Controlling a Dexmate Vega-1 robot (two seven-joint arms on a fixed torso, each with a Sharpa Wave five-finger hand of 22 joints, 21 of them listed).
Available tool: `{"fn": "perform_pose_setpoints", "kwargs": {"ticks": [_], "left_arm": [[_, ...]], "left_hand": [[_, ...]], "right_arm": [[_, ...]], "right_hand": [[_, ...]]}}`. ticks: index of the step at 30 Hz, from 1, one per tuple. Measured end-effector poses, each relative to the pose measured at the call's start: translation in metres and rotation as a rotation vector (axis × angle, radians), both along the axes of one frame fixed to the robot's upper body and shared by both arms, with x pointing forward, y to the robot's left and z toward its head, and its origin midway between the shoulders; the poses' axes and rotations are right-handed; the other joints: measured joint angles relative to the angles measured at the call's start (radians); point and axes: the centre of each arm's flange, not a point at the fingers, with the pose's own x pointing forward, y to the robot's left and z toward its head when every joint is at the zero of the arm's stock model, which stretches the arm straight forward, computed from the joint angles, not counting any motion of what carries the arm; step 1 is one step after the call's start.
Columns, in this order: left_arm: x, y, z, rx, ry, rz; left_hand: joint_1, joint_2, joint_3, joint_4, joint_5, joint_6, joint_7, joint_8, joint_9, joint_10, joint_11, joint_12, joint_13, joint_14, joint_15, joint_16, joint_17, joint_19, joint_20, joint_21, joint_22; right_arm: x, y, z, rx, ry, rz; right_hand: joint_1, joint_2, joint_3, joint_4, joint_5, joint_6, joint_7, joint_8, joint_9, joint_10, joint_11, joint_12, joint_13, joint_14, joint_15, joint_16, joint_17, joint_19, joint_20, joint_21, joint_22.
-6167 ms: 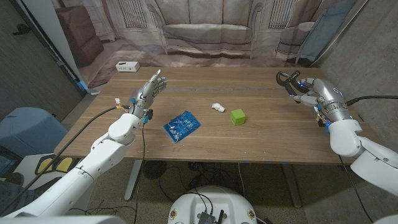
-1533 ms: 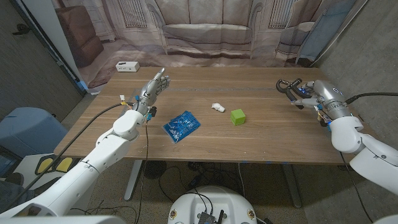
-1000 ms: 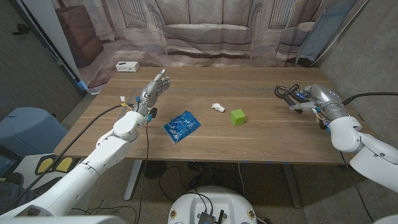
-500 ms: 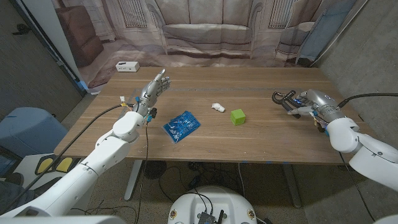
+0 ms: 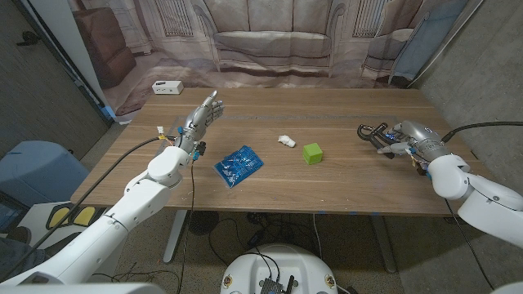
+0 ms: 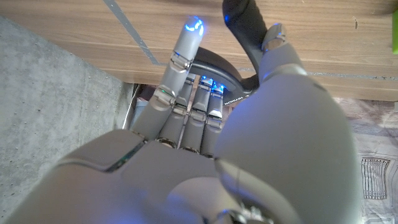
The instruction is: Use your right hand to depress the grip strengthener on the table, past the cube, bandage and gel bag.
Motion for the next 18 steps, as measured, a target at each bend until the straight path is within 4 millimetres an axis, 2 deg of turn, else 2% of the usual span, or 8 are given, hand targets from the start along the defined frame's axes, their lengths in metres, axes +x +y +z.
{"fn": "perform_pose_setpoints", "kwargs": {"ticks": [18], "left_arm": [[-0.001,0.002,-0.004,-0.012,-0.002,0.002]], "left_hand": [[0.005,0.005,0.0,0.0,0.0,0.0,0.0,0.0,0.0,0.0,0.0,0.0,0.0,0.0,0.0,0.0,0.0,0.0,0.0,0.0,0.0]], "right_arm": [[0.014,-0.001,-0.009,-0.018,0.062,-0.019]], "right_hand": [[0.0,0.0,-0.004,0.004,-0.005,-0.005,-0.005,-0.005,0.001,-0.009,-0.009,-0.012,-0.007,0.003,-0.003,-0.031,-0.015,-0.009,0.009,0.008,-0.005]]}}
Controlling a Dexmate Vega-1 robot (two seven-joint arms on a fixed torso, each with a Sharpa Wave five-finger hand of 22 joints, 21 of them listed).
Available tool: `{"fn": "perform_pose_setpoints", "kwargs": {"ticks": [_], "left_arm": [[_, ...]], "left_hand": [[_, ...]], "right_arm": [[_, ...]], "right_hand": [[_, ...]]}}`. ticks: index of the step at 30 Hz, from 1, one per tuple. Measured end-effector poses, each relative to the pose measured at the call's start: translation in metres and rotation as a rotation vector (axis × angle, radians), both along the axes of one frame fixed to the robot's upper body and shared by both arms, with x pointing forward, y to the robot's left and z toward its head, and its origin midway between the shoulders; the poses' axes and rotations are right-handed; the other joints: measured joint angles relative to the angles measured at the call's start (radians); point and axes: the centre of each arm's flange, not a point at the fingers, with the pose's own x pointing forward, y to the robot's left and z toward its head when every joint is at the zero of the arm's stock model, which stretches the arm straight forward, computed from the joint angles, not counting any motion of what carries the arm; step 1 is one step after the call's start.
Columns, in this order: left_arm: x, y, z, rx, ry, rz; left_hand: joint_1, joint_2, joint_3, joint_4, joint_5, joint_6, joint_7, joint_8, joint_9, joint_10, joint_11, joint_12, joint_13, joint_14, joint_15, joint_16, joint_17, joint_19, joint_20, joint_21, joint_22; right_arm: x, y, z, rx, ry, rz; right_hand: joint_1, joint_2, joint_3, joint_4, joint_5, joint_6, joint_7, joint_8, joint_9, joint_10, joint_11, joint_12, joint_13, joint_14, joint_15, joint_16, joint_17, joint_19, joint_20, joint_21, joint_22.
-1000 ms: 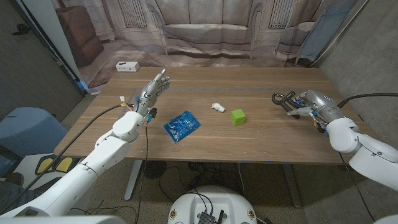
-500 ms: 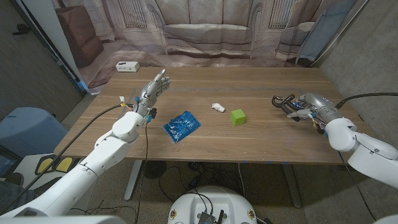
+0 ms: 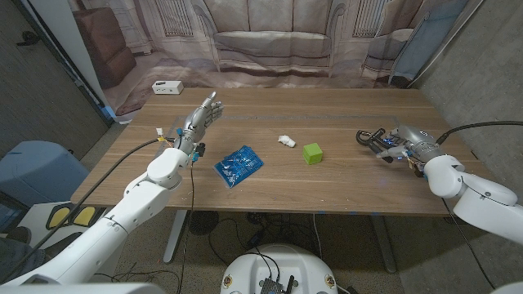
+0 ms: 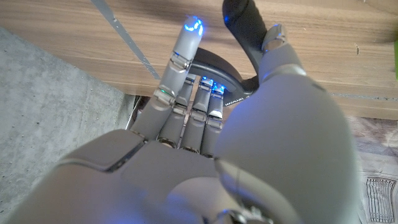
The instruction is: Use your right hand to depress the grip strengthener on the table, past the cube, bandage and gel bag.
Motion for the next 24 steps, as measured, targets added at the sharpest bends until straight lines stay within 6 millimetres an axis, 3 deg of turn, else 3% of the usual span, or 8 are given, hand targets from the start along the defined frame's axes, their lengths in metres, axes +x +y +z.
{"fn": "perform_pose_setpoints", "kwargs": {"ticks": [18,24], "left_arm": [[0.002,0.002,-0.001,-0.007,0.001,0.003],[0.003,0.001,0.0,-0.005,0.002,0.0]], "left_hand": [[0.0,0.0,0.0,0.0,0.0,0.0,0.0,0.0,0.0,0.0,0.0,0.0,0.0,0.0,0.0,0.0,0.0,0.0,0.0,0.0,0.0],[0.0,0.0,0.0,0.0,0.0,0.0,0.0,0.0,0.0,0.0,0.0,0.0,0.0,0.0,0.0,0.0,0.0,0.0,0.0,0.0,0.0]], "right_arm": [[0.01,-0.004,-0.006,-0.007,0.038,-0.029],[0.012,-0.005,-0.007,-0.013,0.048,-0.036]], "right_hand": [[-0.017,0.017,0.0,0.0,0.003,-0.007,-0.007,-0.012,-0.003,-0.009,-0.009,-0.015,-0.008,0.006,-0.006,-0.042,-0.028,-0.02,0.009,0.003,-0.005],[-0.019,0.019,0.0,0.0,0.002,-0.007,-0.007,-0.012,-0.004,-0.009,-0.009,-0.02,-0.011,0.011,-0.011,-0.056,-0.034,-0.034,0.001,0.011,-0.005]]}}
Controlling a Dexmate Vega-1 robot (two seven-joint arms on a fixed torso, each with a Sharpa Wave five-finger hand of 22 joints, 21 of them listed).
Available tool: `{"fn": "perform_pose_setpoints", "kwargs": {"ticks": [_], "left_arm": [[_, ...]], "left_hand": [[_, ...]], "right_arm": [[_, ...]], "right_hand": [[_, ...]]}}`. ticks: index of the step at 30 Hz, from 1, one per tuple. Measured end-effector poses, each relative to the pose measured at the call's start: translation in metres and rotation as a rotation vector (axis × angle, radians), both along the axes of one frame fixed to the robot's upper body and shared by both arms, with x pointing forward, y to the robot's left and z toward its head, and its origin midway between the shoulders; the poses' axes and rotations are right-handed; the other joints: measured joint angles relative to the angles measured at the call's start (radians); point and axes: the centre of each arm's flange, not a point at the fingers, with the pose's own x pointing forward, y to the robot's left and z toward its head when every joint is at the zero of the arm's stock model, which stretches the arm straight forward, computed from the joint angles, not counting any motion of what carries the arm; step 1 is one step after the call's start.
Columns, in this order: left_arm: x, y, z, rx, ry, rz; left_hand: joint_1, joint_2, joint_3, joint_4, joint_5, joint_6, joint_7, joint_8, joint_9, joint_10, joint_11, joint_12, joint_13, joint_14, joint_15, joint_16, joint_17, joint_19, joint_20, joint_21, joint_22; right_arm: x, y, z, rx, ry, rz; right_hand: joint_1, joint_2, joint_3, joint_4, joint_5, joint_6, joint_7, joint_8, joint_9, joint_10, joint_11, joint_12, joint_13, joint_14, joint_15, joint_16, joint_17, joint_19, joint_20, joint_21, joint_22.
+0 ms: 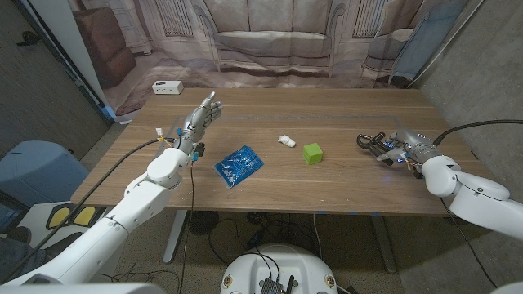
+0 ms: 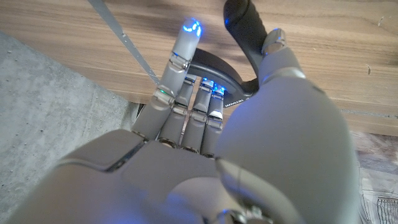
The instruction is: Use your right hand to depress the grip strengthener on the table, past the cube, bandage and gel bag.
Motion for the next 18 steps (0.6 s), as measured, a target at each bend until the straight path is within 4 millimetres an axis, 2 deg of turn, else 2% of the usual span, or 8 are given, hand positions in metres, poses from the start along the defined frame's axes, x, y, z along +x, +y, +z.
{"fn": "perform_pose_setpoints", "kwargs": {"ticks": [10,15,16,18], "left_arm": [[0.0015,-0.0018,0.0006,0.005,0.005,-0.003],[0.0019,-0.0022,0.001,0.006,0.006,-0.003],[0.0019,-0.0023,0.001,0.007,0.006,-0.003],[0.002,-0.0023,0.0011,0.007,0.007,-0.003]], "left_hand": [[0.0,0.0,0.0,0.0,0.0,0.0,0.0,0.0,0.0,0.0,0.0,0.0,0.0,0.0,0.0,0.0,0.0,0.0,0.0,0.0,0.0],[0.0,0.0,0.0,0.0,-0.004,0.0,0.0,0.0,0.0,0.0,0.0,0.0,0.0,0.0,0.0,0.0,0.0,0.0,0.0,0.0,0.0],[0.0,0.0,0.0,0.0,-0.004,0.0,0.0,0.0,0.0,0.0,0.0,0.0,0.0,0.0,0.0,0.0,0.0,0.0,0.0,0.0,0.0],[0.0,0.0,0.0,0.0,-0.004,0.0,0.0,0.0,0.0,0.0,0.0,0.0,0.0,0.0,0.0,0.0,0.0,0.0,0.0,0.0,0.0]], "right_arm": [[0.0035,-0.0012,-0.0014,-0.013,0.015,-0.015],[0.0051,-0.0019,-0.002,-0.019,0.023,-0.024],[0.0054,-0.0019,-0.0022,-0.021,0.024,-0.025],[0.0058,-0.0023,-0.0023,-0.022,0.026,-0.029]], "right_hand": [[-0.003,0.003,-0.004,0.004,-0.001,-0.011,-0.011,-0.014,-0.002,-0.011,-0.011,-0.016,-0.004,0.0,0.0,-0.037,-0.022,-0.022,0.008,0.001,-0.004],[-0.018,0.018,-0.008,0.008,-0.003,-0.015,-0.015,-0.018,-0.008,-0.016,-0.016,-0.019,-0.008,0.0,0.0,-0.04,-0.023,-0.03,0.013,0.001,-0.004],[-0.018,0.018,-0.008,0.008,-0.004,-0.018,-0.018,-0.018,-0.008,-0.018,-0.018,-0.025,-0.009,0.011,-0.011,-0.045,-0.025,-0.03,0.013,0.001,-0.004],[-0.019,0.019,-0.008,0.008,-0.005,-0.018,-0.018,-0.018,-0.008,-0.018,-0.018,-0.026,-0.009,0.011,-0.011,-0.051,-0.026,-0.04,0.015,0.001,-0.004]]}}
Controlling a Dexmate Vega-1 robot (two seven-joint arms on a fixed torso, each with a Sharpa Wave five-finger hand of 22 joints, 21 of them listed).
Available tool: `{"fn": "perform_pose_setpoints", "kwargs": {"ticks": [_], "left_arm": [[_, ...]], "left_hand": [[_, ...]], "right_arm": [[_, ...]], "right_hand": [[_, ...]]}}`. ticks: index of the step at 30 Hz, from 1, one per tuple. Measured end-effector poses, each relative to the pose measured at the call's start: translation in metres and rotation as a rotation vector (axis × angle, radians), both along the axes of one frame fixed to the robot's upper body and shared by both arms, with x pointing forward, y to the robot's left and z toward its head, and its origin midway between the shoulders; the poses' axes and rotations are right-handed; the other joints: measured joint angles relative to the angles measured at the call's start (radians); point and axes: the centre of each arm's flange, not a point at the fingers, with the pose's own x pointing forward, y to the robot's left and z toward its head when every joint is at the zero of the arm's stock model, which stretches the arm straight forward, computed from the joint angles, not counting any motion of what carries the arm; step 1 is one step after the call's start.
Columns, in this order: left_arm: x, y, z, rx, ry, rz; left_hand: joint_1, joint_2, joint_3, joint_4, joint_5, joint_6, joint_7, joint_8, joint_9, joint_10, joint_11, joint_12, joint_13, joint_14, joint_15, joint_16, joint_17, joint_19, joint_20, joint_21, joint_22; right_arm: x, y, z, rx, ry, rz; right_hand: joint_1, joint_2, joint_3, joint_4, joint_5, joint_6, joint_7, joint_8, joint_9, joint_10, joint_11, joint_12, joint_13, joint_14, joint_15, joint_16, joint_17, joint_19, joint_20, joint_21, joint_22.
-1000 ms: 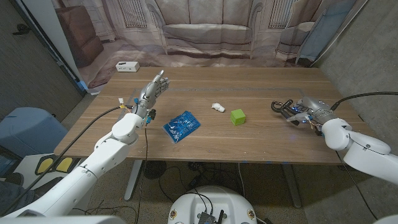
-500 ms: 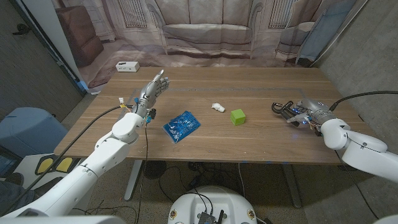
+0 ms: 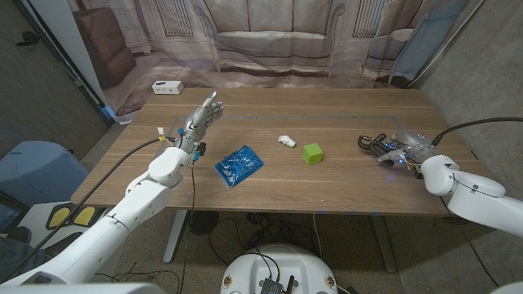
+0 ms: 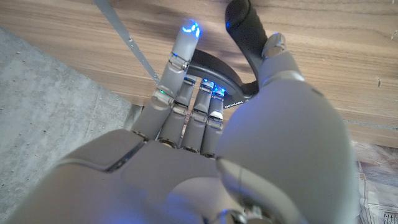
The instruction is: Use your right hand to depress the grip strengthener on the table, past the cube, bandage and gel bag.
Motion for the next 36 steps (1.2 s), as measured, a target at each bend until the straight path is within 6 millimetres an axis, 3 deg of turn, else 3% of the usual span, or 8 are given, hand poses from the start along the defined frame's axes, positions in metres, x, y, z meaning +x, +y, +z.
{"fn": "perform_pose_setpoints", "kwargs": {"ticks": [12,15,17,36], "left_arm": [[-0.0008,-0.001,0.0014,0.004,0.001,0.002],[-0.0009,-0.0011,0.0016,0.003,0.0,0.003],[-0.001,-0.0012,0.0016,0.003,0.0,0.003],[-0.0029,0.0003,-0.0006,-0.004,-0.002,0.009]], "left_hand": [[0.0,0.0,0.0,0.0,0.0,0.0,0.0,0.0,0.0,0.0,0.0,0.0,0.0,0.0,0.0,0.0,0.0,0.0,0.0,0.0,0.0],[0.0,0.0,0.0,0.0,0.0,0.0,0.0,0.0,0.0,0.0,0.0,0.0,0.0,0.0,0.0,0.0,0.0,0.0,0.0,0.0,0.0],[0.0,0.0,0.0,0.0,0.0,0.0,0.0,0.0,0.0,0.0,0.0,0.0,0.0,0.0,0.0,0.0,0.0,0.0,0.0,0.0,0.0],[0.0,0.0,0.0,0.0,0.0,0.0,0.0,0.0,0.0,0.0,0.0,0.0,0.0,0.0,0.0,0.0,0.0,0.0,0.0,0.0,0.0]], "right_arm": [[0.0043,-0.0005,-0.0006,-0.02,0.015,-0.022],[0.0054,-0.0002,-0.0009,-0.025,0.023,-0.026],[0.0059,-0.0005,-0.0013,-0.029,0.029,-0.031],[0.0095,-0.0021,-0.0014,-0.046,0.075,-0.057]], "right_hand": [[0.0,0.0,-0.001,0.001,-0.004,-0.018,-0.018,-0.016,-0.006,-0.023,-0.023,-0.03,-0.007,0.0,-0.001,-0.03,-0.003,-0.047,0.014,0.0,-0.005],[-0.036,0.036,-0.002,0.001,-0.007,-0.025,-0.025,-0.021,-0.01,-0.032,-0.032,-0.038,-0.01,-0.018,-0.019,-0.037,-0.002,-0.084,0.012,-0.005,-0.005],[-0.037,0.037,-0.006,-0.001,-0.008,-0.029,-0.029,-0.023,-0.01,-0.034,-0.034,-0.042,-0.013,-0.017,-0.038,-0.044,0.002,-0.108,0.005,-0.009,-0.005],[-0.057,0.057,-0.014,-0.007,-0.015,-0.041,-0.041,-0.035,-0.013,-0.079,-0.028,-0.058,-0.016,-0.042,-0.063,-0.056,0.013,-0.143,0.025,-0.02,-0.009]]}}
